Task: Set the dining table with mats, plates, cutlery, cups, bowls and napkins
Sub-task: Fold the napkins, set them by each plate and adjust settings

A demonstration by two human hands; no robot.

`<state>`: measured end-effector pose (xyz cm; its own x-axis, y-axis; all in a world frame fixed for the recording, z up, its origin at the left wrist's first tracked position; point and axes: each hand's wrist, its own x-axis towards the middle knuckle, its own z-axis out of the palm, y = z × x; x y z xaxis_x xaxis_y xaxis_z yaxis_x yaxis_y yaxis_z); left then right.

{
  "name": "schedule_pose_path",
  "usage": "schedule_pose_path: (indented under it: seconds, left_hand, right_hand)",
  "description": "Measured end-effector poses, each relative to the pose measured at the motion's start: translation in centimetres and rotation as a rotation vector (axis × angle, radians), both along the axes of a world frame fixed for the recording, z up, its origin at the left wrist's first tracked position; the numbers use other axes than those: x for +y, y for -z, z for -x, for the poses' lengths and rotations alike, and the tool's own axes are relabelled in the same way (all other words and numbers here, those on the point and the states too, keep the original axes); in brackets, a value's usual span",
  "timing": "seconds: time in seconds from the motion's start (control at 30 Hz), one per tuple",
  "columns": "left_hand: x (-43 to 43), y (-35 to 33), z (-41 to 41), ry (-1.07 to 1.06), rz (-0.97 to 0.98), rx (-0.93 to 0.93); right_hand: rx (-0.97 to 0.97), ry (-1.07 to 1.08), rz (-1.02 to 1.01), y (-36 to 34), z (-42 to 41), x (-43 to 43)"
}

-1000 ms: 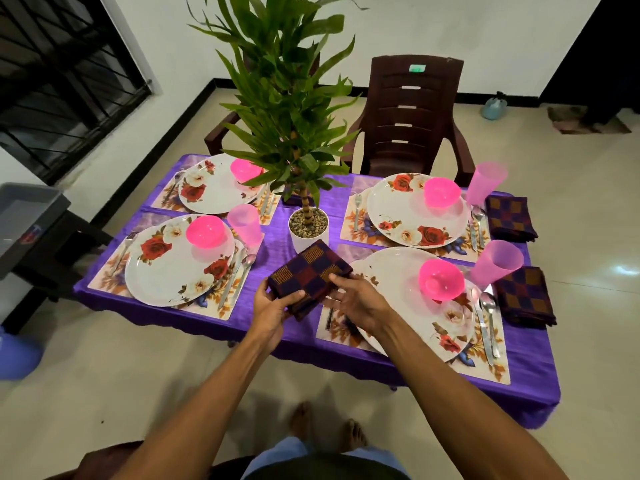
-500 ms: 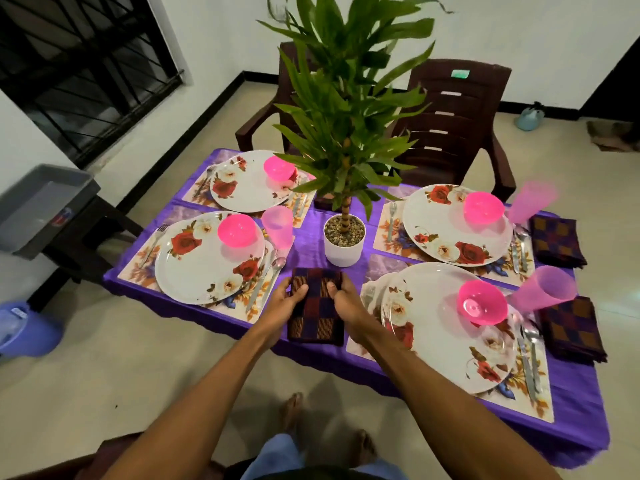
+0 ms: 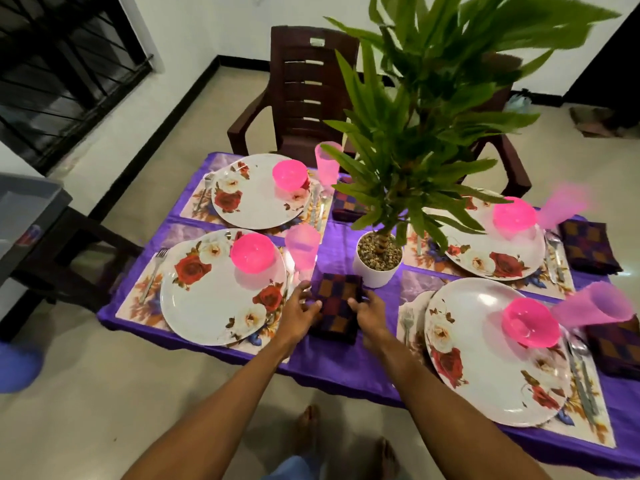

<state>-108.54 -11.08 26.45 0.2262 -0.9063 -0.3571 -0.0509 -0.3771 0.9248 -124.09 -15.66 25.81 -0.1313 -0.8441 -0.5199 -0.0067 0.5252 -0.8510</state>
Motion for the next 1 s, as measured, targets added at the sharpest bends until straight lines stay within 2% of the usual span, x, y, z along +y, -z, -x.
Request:
schedule_pose_path:
  seconds: [0.13,0.4,0.7,1.0]
  left_hand:
    - [-0.7,1.0,-1.1,0.083,0.026,-0.082]
    - [-0.5,3.4,-1.3,0.257,0.001,-0.341]
    - [-1.3,3.0,-1.1,0.308,0.006,-0.417]
    - [-1.1,2.8,-0.6,0.337,-0.011,-0.472]
  right_hand:
    - [0.043,0.016,0.048,1.8,-0.3,-2.1]
    - [0.507,-0.083,0.169,2.5,-0.8,0.4]
    - [0.691,-0.205,0.255,2.2,-1.7,0.2]
    - [0.716,-0.350,0.290,2.8,-1.3,0.9]
